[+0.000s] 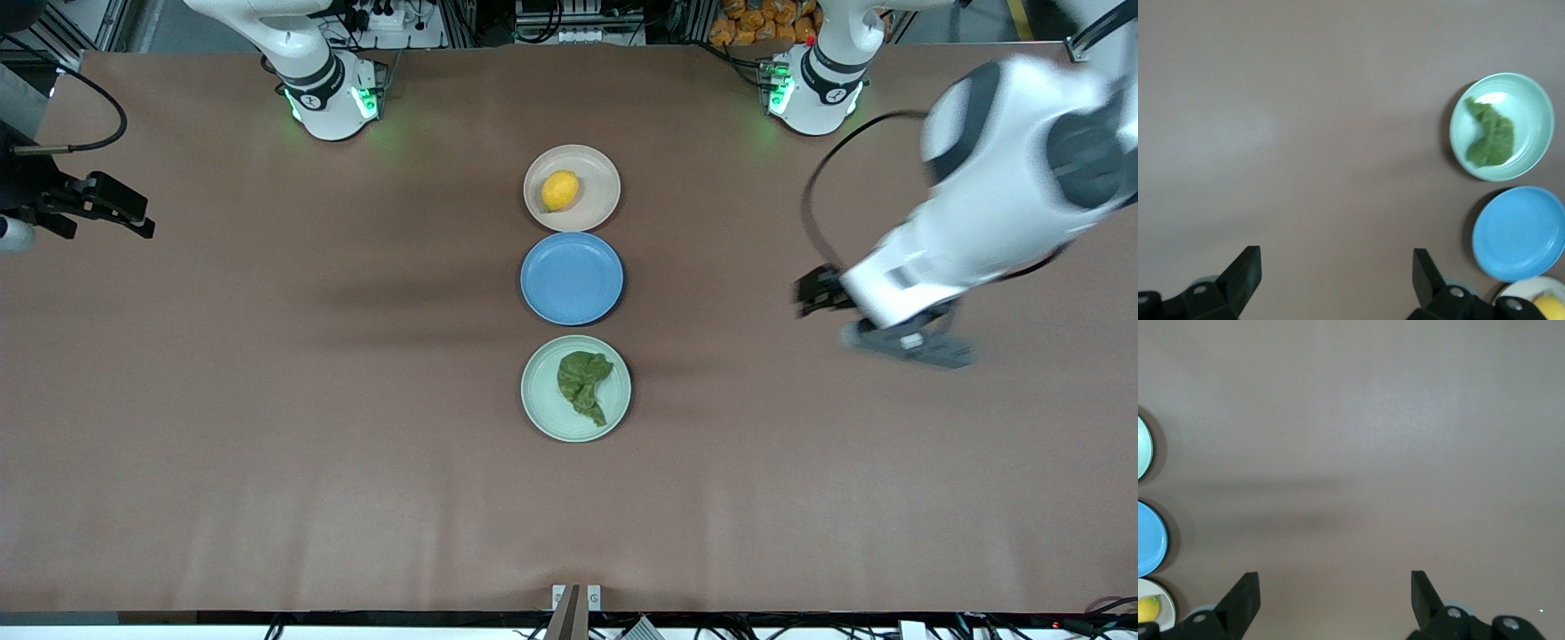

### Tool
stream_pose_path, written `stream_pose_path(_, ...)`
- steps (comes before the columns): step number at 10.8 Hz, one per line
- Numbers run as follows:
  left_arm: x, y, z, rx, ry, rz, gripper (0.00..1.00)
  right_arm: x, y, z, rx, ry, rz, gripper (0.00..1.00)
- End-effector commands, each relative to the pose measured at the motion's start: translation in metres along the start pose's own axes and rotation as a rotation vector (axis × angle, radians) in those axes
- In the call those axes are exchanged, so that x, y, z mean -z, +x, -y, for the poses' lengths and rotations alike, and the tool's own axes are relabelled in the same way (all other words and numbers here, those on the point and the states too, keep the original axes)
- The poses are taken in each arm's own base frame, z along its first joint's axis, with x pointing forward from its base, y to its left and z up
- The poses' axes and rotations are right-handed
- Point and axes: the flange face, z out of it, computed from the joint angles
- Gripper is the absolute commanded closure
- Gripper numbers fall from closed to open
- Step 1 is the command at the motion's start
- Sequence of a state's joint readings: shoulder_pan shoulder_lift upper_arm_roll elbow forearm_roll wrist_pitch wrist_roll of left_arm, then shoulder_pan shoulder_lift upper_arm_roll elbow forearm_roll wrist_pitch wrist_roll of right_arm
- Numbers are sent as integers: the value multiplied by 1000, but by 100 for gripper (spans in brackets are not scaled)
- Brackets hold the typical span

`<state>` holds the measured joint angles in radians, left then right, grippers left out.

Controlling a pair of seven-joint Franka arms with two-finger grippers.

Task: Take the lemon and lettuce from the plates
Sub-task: 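Lower the left gripper over the lettuce leaf on the green plate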

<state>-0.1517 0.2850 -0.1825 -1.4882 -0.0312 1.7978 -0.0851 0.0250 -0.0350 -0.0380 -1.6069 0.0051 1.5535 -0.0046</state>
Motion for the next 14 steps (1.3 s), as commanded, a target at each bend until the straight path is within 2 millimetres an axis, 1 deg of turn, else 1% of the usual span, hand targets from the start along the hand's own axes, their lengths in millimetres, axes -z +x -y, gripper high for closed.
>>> stream_pose_path(1, -73, 28, -82, -81, -39, -56, 0, 3, -5, -1, -6, -6, -2, 0)
stream_pose_path(3, -130, 42, -115, -131, -63, -100, 0, 2, -5, -2, -7, -6, 1, 0)
stream_pose_path(4, -156, 43, -139, -170, -76, -119, 0, 0, -5, -2, -7, -6, 8, 0)
stream_pose_path(5, -180, 43, -155, -188, -85, -120, 0, 0, -5, -2, -7, -6, 8, 0)
stream_pose_path(7, -216, 41, -188, -200, -110, -162, 1, -1, -5, -2, -7, -6, 9, 0)
stream_pose_path(8, -229, 35, -210, -205, -118, -185, 1, -1, -5, -2, -7, -6, 11, 0)
stream_pose_path(10, -260, 35, -226, -216, -131, -253, 3, -4, -5, 0, -3, -6, 27, 0)
stream_pose_path(11, -277, 30, -237, -220, -132, -267, 7, -5, -5, 0, -3, -7, 32, 0)
stream_pose_path(12, -293, 27, -241, -214, -126, -272, 7, -7, -6, 5, 5, -5, 41, 0)
stream_pose_path(13, -305, 25, -242, -221, -109, -269, 8, -9, -5, 12, 20, -3, 46, 0)
stream_pose_path(14, -317, 22, -244, -225, -92, -260, 11, -9, -6, 30, 54, -4, 48, 0)
